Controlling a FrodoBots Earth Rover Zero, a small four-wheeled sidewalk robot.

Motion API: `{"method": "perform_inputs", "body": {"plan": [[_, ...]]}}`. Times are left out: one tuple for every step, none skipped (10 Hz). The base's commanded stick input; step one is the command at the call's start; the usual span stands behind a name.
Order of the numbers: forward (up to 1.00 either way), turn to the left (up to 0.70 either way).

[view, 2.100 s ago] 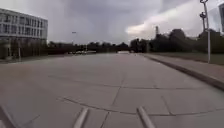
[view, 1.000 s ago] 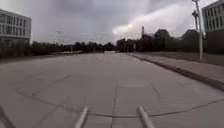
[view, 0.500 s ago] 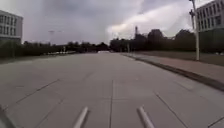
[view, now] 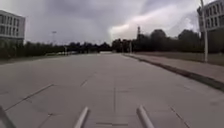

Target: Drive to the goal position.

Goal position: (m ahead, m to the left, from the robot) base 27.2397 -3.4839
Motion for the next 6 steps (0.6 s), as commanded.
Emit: {"method": "perform_inputs", "body": {"plan": [[1.00,0.00],[1.00,0.00],[1.00,0.00],[1.00,0.00],[1.00,0.00],[1.00,0.00]]}}
